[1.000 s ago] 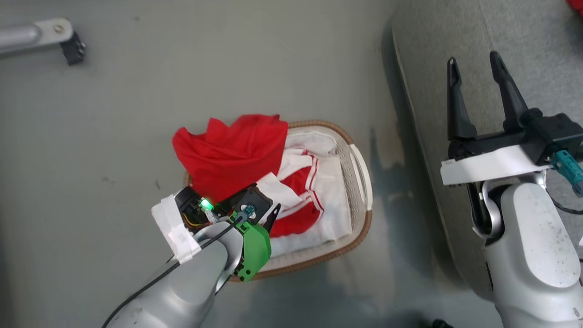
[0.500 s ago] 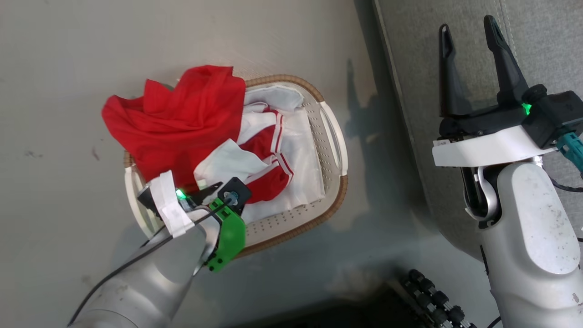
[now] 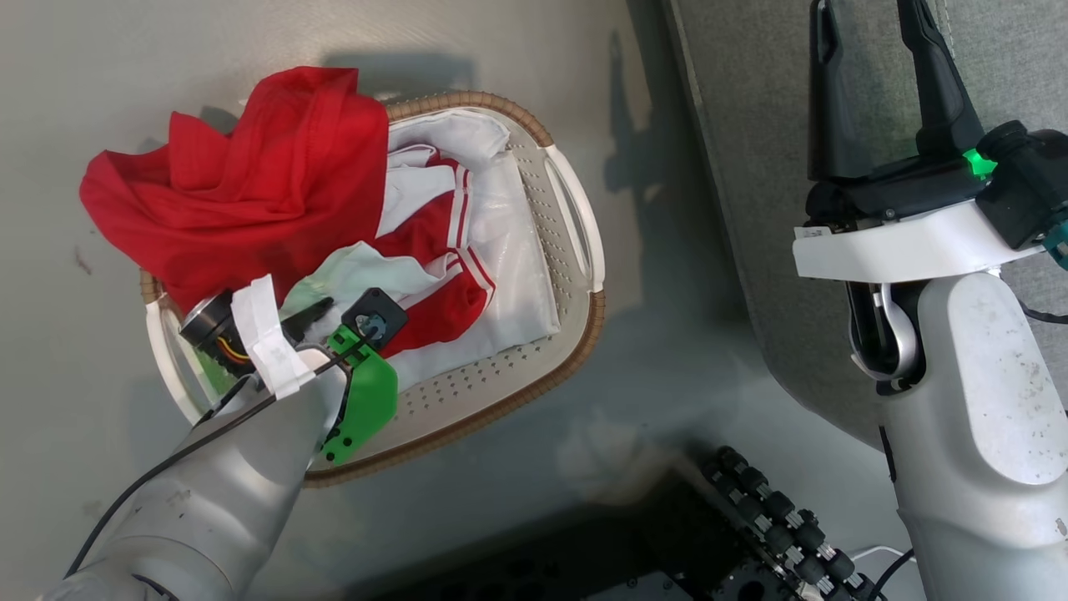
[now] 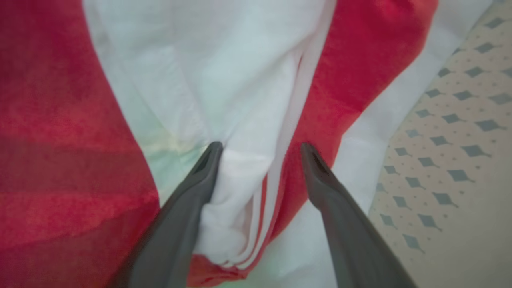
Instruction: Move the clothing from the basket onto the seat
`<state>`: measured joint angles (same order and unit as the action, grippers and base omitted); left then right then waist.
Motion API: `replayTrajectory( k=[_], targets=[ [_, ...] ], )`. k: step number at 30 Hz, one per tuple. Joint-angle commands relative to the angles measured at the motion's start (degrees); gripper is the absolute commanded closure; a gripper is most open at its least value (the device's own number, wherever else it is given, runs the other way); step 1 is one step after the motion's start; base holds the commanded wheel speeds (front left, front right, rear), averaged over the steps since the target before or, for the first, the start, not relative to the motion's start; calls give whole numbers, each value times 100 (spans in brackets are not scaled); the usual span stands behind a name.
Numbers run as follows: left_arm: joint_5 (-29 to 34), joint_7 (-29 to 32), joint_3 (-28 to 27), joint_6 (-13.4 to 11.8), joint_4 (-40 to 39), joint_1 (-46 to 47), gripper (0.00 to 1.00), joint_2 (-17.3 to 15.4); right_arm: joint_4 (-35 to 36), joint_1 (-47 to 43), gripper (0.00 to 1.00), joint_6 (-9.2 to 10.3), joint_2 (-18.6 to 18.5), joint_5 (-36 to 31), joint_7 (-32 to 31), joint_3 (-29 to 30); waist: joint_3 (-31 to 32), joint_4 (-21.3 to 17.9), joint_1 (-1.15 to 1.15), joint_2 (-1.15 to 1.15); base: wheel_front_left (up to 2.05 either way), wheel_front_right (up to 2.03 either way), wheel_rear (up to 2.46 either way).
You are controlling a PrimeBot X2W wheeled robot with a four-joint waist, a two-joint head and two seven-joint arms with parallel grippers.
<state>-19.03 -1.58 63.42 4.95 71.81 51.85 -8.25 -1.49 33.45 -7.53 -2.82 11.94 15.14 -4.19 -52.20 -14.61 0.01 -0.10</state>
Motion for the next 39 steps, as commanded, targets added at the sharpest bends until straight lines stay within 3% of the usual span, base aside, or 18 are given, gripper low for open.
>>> replayTrajectory(
  k=[1, 2, 3, 4, 5, 6, 15, 25, 33, 39],
  targets=[
    [-38, 23, -4, -35, 30, 92, 0, -49, 30, 45, 0, 8, -14, 40, 1, -2, -56, -56, -1, 10, 0, 0, 0],
    [-68, 37, -18, -39, 42, 79, 0, -39, 31, 47, 0, 8, -14, 55, 1, -3, -61, -64, -1, 10, 0, 0, 0],
    [-102, 33, -44, -35, 53, 61, 9, -26, 31, 47, 0, 8, -13, 68, 1, -4, -64, -73, -1, 10, 0, 0, 0],
    [-135, 22, -75, -43, 63, 46, 49, -17, 29, 45, 0, 8, -14, 78, 1, -3, -66, -81, -1, 10, 0, 0, 0],
    [-149, 11, -85, -50, 71, 37, 62, -13, 24, 42, 0, 8, -13, 80, 1, 0, -64, -86, -1, 10, 0, 0, 0],
    [-165, -29, -88, -67, 76, 32, 100, -6, 15, 39, 0, 8, -13, 79, 1, 4, -60, -92, -1, 10, 0, 0, 0],
    [-332, -464, -137, -44, 60, -75, 100, 101, -104, -53, 0, 8, -14, -1, 1, 44, 184, 2, -1, 10, 0, 0, 0],
    [-788, -1206, -410, 104, -254, -480, 100, 336, -353, -316, 0, 8, -15, -205, 2, 57, 1033, 284, -1, 10, 0, 0, 0],
    [-902, -1363, -609, 142, -1084, -816, 100, 288, -598, -760, 0, 8, -17, -458, 1, 178, 2037, 563, -1, 10, 0, 0, 0],
    [-844, -1363, -1023, -25, -2366, -1215, 100, -80, -801, -1197, 0, 8, -17, -629, 1, 295, 2903, 747, -1, 10, 0, 0, 0]
  ],
)
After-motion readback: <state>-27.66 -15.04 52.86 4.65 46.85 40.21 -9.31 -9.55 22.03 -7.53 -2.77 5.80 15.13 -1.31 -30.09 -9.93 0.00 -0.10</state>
